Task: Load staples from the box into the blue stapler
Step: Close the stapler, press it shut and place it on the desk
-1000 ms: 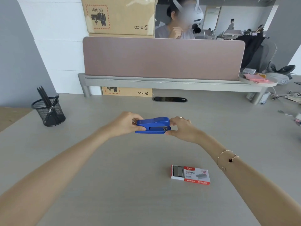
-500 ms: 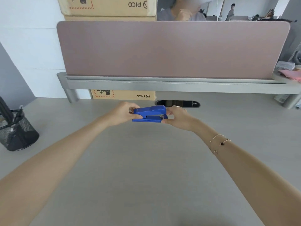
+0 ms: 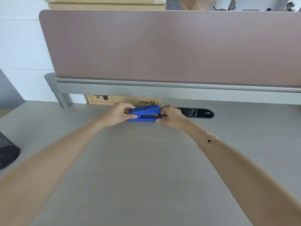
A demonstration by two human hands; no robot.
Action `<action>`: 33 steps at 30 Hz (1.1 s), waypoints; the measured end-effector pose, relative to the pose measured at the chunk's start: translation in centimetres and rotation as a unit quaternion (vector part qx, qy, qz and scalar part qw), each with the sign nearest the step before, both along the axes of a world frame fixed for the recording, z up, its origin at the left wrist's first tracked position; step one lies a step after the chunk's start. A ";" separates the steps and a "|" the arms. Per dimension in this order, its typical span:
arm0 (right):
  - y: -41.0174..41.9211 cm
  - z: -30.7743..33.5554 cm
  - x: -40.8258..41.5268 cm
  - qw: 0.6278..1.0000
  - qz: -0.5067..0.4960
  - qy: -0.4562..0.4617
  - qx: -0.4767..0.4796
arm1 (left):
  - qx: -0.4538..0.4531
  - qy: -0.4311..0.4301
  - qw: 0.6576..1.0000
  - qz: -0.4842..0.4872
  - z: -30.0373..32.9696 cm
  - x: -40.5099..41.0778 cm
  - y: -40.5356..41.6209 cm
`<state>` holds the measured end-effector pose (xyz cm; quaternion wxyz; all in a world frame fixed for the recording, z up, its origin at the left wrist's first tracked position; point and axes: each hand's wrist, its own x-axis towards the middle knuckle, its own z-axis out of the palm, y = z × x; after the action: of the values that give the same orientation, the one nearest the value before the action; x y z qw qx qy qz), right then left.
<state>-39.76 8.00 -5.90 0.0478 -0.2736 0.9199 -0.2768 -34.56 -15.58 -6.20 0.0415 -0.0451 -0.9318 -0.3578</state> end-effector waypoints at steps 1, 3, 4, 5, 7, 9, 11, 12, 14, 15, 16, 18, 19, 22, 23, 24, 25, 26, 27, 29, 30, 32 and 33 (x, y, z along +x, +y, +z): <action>-0.1 -0.1 -0.1 1.000 -0.002 0.001 -0.008 | 0.001 -0.002 1.000 0.000 0.0 -0.2 -0.2; -0.2 -0.2 -0.5 1.000 0.000 0.006 -0.008 | 0.003 -0.008 1.000 -0.005 -0.1 -0.4 -0.4; -0.2 -0.4 -0.6 1.000 0.002 0.008 -0.004 | 0.004 -0.010 1.000 -0.009 -0.1 -0.5 -0.5; -0.3 -0.4 -0.7 1.000 0.002 0.009 -0.001 | 0.004 -0.010 1.000 -0.012 -0.1 -0.6 -0.6; -0.3 -0.5 -0.8 1.000 0.001 0.009 -0.002 | 0.003 -0.010 1.000 -0.018 -0.1 -0.7 -0.7; -0.4 -0.3 -0.7 1.000 0.001 0.010 0.005 | 0.008 -0.018 1.000 -0.024 -0.1 -0.7 -0.9; -0.5 -0.1 -0.6 1.000 0.004 0.010 0.022 | 0.012 -0.025 0.999 -0.033 -0.1 -0.7 -0.9; -0.6 0.0 -0.6 0.999 0.004 0.009 0.032 | 0.014 -0.026 0.999 -0.037 -0.1 -0.7 -0.9; -0.7 0.1 -0.6 0.999 0.003 0.006 0.038 | 0.017 -0.026 0.999 -0.040 -0.1 -0.5 -0.9; -0.7 0.1 -0.6 0.999 0.001 0.004 0.036 | 0.017 -0.024 0.999 -0.041 0.0 -0.5 -0.8; -0.7 0.0 -0.6 0.999 0.000 0.003 0.033 | 0.015 -0.025 0.999 -0.042 0.1 -0.5 -0.8; -0.7 -0.1 -0.6 0.999 -0.003 0.003 0.033 | 0.015 -0.033 0.999 -0.041 0.1 -0.5 -0.8; -0.7 -0.1 -0.6 0.999 -0.005 0.003 0.036 | 0.014 -0.035 0.999 -0.039 0.0 -0.6 -0.8; -0.8 0.0 -0.5 0.999 -0.007 0.004 0.043 | -0.005 -0.040 0.999 -0.033 0.1 -0.5 -0.7; -0.8 0.0 -0.4 0.999 -0.007 0.002 0.045 | -0.009 -0.041 0.999 -0.034 0.0 -0.6 -0.7; -0.8 0.1 -0.3 0.999 -0.008 0.003 0.049 | -0.017 -0.044 0.998 -0.034 0.2 -0.5 -0.6; -0.9 0.2 -0.2 0.998 -0.010 0.007 0.058 | -0.023 -0.045 0.998 -0.037 0.0 -0.7 -0.7; -1.0 0.3 -0.1 0.998 -0.010 0.010 0.067 | -0.036 -0.047 0.998 -0.037 0.2 -0.6 -0.6; -1.0 0.3 0.0 0.997 -0.012 0.011 0.073 | -0.043 -0.046 0.997 -0.038 0.1 -0.7 -0.7; -1.0 0.3 0.1 0.998 -0.017 0.001 0.068 | -0.050 -0.049 0.997 -0.031 0.1 -0.7 -0.6; -1.0 0.3 0.2 0.998 -0.019 -0.003 0.060 | -0.056 -0.049 0.997 -0.029 0.3 -0.4 -0.4; -1.0 0.4 0.4 0.998 -0.025 -0.010 0.054 | -0.059 -0.042 0.997 -0.021 0.1 0.0 -0.2; -1.0 0.5 0.4 0.998 -0.027 -0.012 0.057 | -0.052 -0.033 0.998 -0.020 -0.3 0.0 -0.3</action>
<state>-39.32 6.99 -5.44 0.0664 -0.2418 0.9407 -0.2285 -34.57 -15.89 -6.47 0.0009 -0.0543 -0.9490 -0.3106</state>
